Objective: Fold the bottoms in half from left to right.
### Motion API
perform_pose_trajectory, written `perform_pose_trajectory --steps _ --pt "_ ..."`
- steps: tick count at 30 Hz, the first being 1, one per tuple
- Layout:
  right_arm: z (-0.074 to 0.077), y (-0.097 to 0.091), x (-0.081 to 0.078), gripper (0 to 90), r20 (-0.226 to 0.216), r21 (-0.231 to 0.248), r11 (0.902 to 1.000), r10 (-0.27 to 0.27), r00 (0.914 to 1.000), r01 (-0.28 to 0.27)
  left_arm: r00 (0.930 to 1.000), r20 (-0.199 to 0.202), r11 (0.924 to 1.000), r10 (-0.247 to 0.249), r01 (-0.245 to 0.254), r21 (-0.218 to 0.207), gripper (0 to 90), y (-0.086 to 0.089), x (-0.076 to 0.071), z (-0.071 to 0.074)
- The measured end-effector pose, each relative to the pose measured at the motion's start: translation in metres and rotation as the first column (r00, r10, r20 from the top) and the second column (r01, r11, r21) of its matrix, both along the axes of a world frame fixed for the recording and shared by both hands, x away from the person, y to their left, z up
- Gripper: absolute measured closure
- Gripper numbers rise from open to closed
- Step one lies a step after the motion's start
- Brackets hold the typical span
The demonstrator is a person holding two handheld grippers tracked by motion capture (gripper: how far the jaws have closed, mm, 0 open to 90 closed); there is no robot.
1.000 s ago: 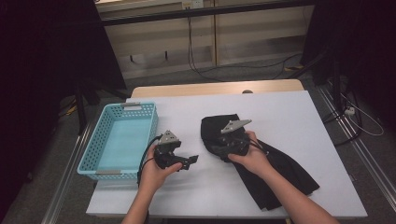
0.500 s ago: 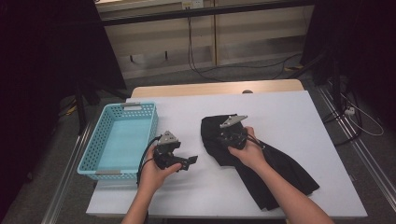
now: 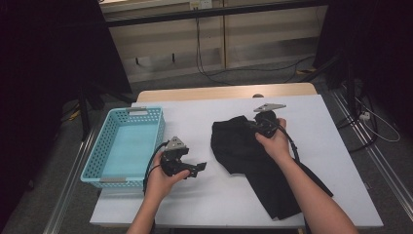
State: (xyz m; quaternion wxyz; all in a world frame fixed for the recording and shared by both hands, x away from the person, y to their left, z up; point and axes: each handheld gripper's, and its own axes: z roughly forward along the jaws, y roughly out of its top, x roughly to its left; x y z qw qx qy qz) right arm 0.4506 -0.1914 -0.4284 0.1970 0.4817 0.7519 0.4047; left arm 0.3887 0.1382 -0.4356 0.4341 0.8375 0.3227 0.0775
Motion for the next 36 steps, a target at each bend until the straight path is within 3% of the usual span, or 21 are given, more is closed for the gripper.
perform_pose_trajectory --steps 5,10,12,17,22,27,36 --pt "-0.006 -0.003 0.01 84.1 -0.02 -0.006 0.9994 -0.036 0.9992 0.036 1.0 -0.003 1.0 -0.002 0.002 -0.002 6.9 -0.002 0.001 -0.001" --pt "-0.008 -0.004 0.009 57.7 -0.029 -0.017 0.9974 -0.071 0.9971 0.07 1.0 -0.001 1.0 0.003 -0.003 -0.001 7.0 -0.002 0.003 -0.002" --pt "-0.005 -0.006 0.007 52.7 -0.033 -0.022 0.9969 -0.076 0.9965 0.076 0.9999 -0.003 0.9999 0.013 -0.013 -0.003 7.2 -0.002 0.004 -0.002" --pt "0.008 -0.015 -0.011 35.4 -0.026 0.012 0.9983 -0.056 0.9981 0.056 0.9996 -0.001 0.9996 0.027 -0.027 0.004 7.6 -0.006 0.009 -0.003" --pt "0.012 -0.022 -0.038 27.8 -0.021 0.033 0.9995 0.004 0.9998 -0.003 0.9997 0.002 0.9996 0.025 -0.025 0.012 7.8 -0.012 0.015 -0.003" --pt "0.009 -0.027 -0.064 22.8 -0.021 0.001 0.9988 0.048 0.9986 -0.048 0.9997 0.0 0.9996 0.024 -0.024 0.018 8.0 -0.021 0.021 -0.004" --pt "0.002 -0.042 -0.096 19.9 -0.039 -0.043 0.9971 0.061 0.9974 -0.063 0.9984 0.0 0.9982 0.057 -0.057 0.021 8.8 -0.031 0.035 -0.003"
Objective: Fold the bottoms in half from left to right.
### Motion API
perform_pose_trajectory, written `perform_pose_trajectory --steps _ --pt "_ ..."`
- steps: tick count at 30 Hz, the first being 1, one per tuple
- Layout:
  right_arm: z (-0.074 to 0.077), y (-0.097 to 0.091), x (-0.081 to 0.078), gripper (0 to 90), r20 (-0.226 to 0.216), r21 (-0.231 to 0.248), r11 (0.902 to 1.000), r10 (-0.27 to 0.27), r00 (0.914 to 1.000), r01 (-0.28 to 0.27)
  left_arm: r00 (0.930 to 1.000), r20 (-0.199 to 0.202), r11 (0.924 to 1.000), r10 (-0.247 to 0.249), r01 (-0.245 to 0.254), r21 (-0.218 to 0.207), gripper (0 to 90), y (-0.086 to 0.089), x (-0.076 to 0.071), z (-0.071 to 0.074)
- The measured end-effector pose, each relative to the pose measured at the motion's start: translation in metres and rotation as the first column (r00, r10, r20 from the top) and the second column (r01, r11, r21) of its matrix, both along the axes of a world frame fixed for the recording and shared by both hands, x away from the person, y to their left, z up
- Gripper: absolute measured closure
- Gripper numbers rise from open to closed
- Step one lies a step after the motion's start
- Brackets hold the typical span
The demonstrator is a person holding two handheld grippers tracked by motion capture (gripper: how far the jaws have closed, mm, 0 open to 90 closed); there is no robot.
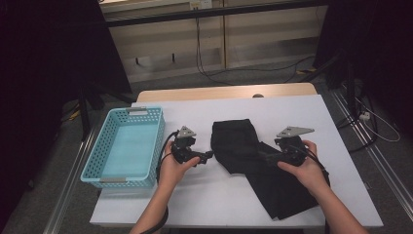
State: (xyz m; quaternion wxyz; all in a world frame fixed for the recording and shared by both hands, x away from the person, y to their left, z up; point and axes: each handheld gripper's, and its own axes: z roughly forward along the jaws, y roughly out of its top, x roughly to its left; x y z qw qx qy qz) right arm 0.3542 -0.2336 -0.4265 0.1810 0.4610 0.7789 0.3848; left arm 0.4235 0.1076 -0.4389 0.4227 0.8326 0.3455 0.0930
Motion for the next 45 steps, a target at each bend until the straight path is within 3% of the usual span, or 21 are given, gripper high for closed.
perform_pose_trajectory --steps 6,8,11,15,21,24,25,26,27,29,33,38,45 --pt "0.0 -0.016 -0.018 19.8 0.002 -0.002 0.9996 -0.03 0.9996 0.03 0.9995 -0.016 0.9996 0.026 -0.025 0.01 20.3 -0.014 0.018 0.0" --pt "0.0 -0.018 -0.024 19.7 0.004 -0.007 0.9994 -0.033 0.9994 0.033 0.9994 -0.02 0.9995 0.027 -0.026 0.017 28.6 -0.018 0.023 0.0" --pt "-0.001 -0.02 -0.03 19.1 0.007 -0.011 0.9995 -0.03 0.9995 0.03 0.9988 -0.028 0.9989 0.041 -0.04 0.023 33.4 -0.024 0.03 -0.002" --pt "0.0 -0.022 -0.035 18.8 0.01 -0.01 0.9994 -0.032 0.9994 0.032 0.9947 -0.031 0.9951 0.098 -0.097 0.02 35.4 -0.032 0.042 -0.008" --pt "0.001 -0.026 -0.043 18.8 0.015 -0.011 0.9995 -0.029 0.9995 0.029 0.9904 -0.097 0.9942 0.099 -0.095 0.051 44.5 -0.044 0.055 -0.017" --pt "0.001 -0.03 -0.045 18.9 0.015 -0.017 0.999 -0.04 0.9991 0.04 0.9902 -0.098 0.9941 0.099 -0.094 0.053 54.4 -0.046 0.056 -0.016" --pt "0.001 -0.032 -0.045 18.9 0.014 -0.017 0.9988 -0.045 0.9989 0.045 0.9901 -0.101 0.9941 0.098 -0.093 0.056 57.5 -0.045 0.056 -0.016" --pt "0.0 -0.034 -0.046 19.1 0.011 -0.016 0.9986 -0.05 0.9987 0.05 0.9878 -0.132 0.9964 0.083 -0.08 0.028 67.1 -0.044 0.056 -0.016" --pt "-0.001 -0.036 -0.046 19.3 0.009 -0.018 0.9986 -0.05 0.9987 0.051 0.9874 -0.135 0.9965 0.082 -0.08 0.022 77.3 -0.043 0.056 -0.016" --pt "-0.001 -0.038 -0.045 19.5 0.007 -0.016 0.9983 -0.056 0.9984 0.057 0.9865 -0.134 0.9954 0.095 -0.096 0.001 80.3 -0.042 0.056 -0.017" --pt "-0.001 -0.044 -0.045 20.8 0.005 -0.009 0.9976 -0.069 0.9976 0.069 0.9848 -0.129 0.9924 0.117 -0.121 -0.023 82.4 -0.032 0.058 -0.012" --pt "-0.003 -0.052 -0.048 26.8 -0.009 -0.016 0.9968 -0.078 0.9969 0.078 0.9829 -0.115 0.989 0.143 -0.147 -0.021 82.8 -0.01 0.063 -0.004" --pt "-0.007 -0.067 -0.053 35.8 -0.031 -0.029 0.9946 -0.1 0.9945 0.099 0.975 -0.085 0.978 0.205 -0.207 -0.02 82.8 0.016 0.068 0.002"
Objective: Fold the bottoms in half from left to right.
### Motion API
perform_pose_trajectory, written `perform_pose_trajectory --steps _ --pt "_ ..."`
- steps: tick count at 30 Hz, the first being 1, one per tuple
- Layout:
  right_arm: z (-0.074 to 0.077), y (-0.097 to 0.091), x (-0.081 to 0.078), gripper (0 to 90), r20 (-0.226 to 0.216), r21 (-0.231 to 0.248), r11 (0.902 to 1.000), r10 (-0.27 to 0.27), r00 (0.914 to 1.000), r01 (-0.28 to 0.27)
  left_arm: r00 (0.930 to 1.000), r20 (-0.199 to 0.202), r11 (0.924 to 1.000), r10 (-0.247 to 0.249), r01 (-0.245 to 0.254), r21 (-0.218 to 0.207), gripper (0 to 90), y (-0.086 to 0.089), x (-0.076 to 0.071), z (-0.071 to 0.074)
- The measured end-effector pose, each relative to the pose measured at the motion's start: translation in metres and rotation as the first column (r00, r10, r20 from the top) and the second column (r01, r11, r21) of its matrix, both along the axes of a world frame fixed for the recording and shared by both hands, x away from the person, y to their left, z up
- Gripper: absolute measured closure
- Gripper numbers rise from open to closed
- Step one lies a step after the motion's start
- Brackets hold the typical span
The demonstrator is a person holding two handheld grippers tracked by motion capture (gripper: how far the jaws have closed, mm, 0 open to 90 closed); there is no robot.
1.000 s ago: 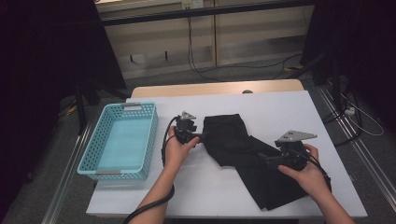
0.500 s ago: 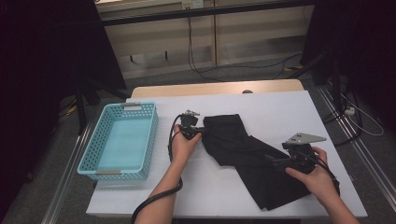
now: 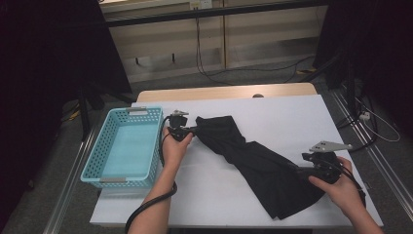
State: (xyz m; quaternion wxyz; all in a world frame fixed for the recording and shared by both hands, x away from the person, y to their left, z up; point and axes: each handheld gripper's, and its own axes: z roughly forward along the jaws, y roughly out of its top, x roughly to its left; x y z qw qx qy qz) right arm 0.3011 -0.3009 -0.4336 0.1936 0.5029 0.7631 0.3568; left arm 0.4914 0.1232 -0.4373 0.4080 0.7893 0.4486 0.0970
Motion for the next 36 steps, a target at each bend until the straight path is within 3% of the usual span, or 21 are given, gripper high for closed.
perform_pose_trajectory --steps 4,8,13,15,17,19,22,23,26,29,32,33,36 --pt "-0.001 -0.008 -0.003 40.4 -0.007 0.013 0.9998 -0.014 0.9999 0.014 1.0 0.003 1.0 0.007 -0.007 -0.005 82.5 0.006 0.0 0.001" --pt "0.002 -0.004 -0.006 51.6 -0.006 0.033 0.9994 0.011 0.9999 -0.011 0.9999 0.012 1.0 -0.005 0.005 -0.007 81.7 0.004 -0.002 0.001" --pt "0.002 0.012 -0.013 61.1 -0.042 0.041 0.9945 0.098 0.9943 -0.096 0.9998 0.018 0.9998 -0.003 0.003 -0.021 81.3 0.004 -0.005 0.001" --pt "0.0 0.017 -0.017 62.1 -0.053 0.018 0.993 0.117 0.9917 -0.116 0.9998 0.018 0.9998 -0.009 0.009 -0.019 81.2 0.005 -0.006 0.001" --pt "-0.006 0.022 -0.02 62.1 -0.053 -0.087 0.9897 0.109 0.9926 -0.114 0.9998 0.018 0.9998 -0.01 0.01 -0.017 81.1 0.006 -0.007 0.001" --pt "-0.009 0.021 -0.019 66.3 -0.057 -0.141 0.9858 0.085 0.9948 -0.092 0.9998 0.019 0.9997 -0.005 0.006 -0.025 81.1 0.006 -0.007 0.0" --pt "-0.009 0.012 -0.017 87.5 -0.058 -0.132 0.9879 0.075 0.9955 -0.082 0.9996 0.029 0.9996 -0.005 0.006 -0.028 81.1 0.006 -0.009 0.0" --pt "-0.007 0.009 -0.018 88.8 -0.053 -0.123 0.9898 0.065 0.9965 -0.071 0.9995 0.031 0.9996 -0.008 0.009 -0.025 81.1 0.006 -0.01 0.0" --pt "0.0 -0.004 -0.018 89.0 -0.048 -0.046 0.9983 0.034 0.9983 -0.036 0.9994 0.033 0.9995 -0.01 0.011 -0.028 81.1 0.006 -0.01 0.001" --pt "0.003 -0.014 -0.021 87.2 -0.045 -0.014 0.9999 -0.001 0.999 0.0 0.9994 0.032 0.9995 -0.009 0.01 -0.029 81.1 0.006 -0.01 0.001" --pt "-0.003 -0.015 -0.022 73.1 -0.076 -0.028 0.9995 -0.014 0.997 0.012 0.9994 0.032 0.9996 -0.01 0.011 -0.024 81.1 0.005 -0.01 0.001" --pt "-0.006 -0.015 -0.021 62.9 -0.08 -0.051 0.9982 -0.036 0.9961 0.032 0.9994 0.033 0.9997 -0.009 0.01 -0.024 81.1 0.005 -0.01 0.001" --pt "-0.011 -0.018 -0.02 56.0 -0.093 -0.062 0.9967 -0.057 0.9941 0.051 0.9993 0.036 0.9996 -0.013 0.014 -0.023 81.0 0.004 -0.01 0.002"
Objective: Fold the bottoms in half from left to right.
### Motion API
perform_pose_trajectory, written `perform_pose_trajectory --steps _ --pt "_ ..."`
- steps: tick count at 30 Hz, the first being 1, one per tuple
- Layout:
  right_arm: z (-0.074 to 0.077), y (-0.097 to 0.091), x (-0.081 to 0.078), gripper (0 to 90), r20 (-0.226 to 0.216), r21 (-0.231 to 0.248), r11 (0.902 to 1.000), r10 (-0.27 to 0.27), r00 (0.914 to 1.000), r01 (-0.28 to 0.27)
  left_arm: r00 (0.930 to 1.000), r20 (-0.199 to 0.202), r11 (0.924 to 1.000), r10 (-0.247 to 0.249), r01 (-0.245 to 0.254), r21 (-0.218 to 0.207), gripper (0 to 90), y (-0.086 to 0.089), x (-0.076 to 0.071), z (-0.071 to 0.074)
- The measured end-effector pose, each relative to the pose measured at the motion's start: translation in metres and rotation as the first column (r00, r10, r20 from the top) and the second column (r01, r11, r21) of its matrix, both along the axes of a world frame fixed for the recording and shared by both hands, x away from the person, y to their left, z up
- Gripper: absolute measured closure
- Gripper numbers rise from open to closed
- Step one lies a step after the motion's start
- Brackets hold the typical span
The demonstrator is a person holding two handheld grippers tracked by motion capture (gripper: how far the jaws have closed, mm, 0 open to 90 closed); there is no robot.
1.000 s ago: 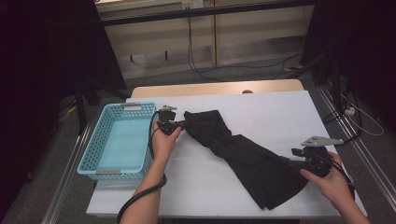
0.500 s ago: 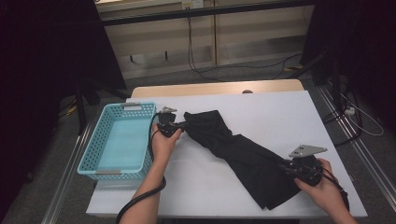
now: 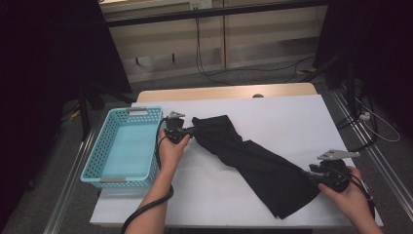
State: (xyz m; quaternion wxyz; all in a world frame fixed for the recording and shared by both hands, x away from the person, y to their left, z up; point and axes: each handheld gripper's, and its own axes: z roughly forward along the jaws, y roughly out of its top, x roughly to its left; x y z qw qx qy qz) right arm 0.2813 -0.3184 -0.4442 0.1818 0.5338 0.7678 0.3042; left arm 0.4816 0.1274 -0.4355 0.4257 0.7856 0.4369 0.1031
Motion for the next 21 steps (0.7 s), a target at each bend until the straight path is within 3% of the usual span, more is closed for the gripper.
perform_pose_trajectory --steps 3,6,7,10,13,18,21 --pt "-0.003 -0.002 0.0 63.1 -0.028 0.053 0.9986 -0.005 0.9996 0.007 1.0 0.0 1.0 0.004 -0.004 -0.003 80.8 0.0 0.001 0.0" --pt "-0.003 -0.002 0.0 84.8 -0.056 0.103 0.9945 0.027 0.998 -0.021 1.0 -0.004 1.0 0.005 -0.005 0.003 80.6 0.0 0.001 -0.001" --pt "-0.002 -0.002 0.0 87.9 -0.062 0.118 0.9925 0.038 0.9974 -0.03 1.0 -0.008 1.0 0.005 -0.005 0.004 80.6 0.0 0.001 -0.002" --pt "0.001 -0.002 0.0 89.2 -0.065 0.085 0.9954 0.05 0.9966 -0.044 0.9997 -0.021 0.9999 0.011 -0.011 0.006 79.6 0.001 0.001 -0.003" --pt "0.008 -0.014 -0.001 89.4 -0.065 0.086 0.9956 0.042 0.997 -0.037 0.999 -0.041 0.9999 0.016 -0.016 0.005 75.6 0.002 0.0 -0.004" --pt "0.012 -0.039 0.0 89.3 -0.053 0.068 0.9971 -0.028 0.9982 0.032 0.9982 -0.045 0.9992 0.039 -0.038 0.015 64.7 0.004 0.002 -0.004" --pt "0.009 -0.044 0.002 89.2 -0.049 0.104 0.9938 -0.034 0.9982 0.039 0.9973 -0.056 0.9986 0.048 -0.047 0.023 60.5 0.006 0.005 -0.006"
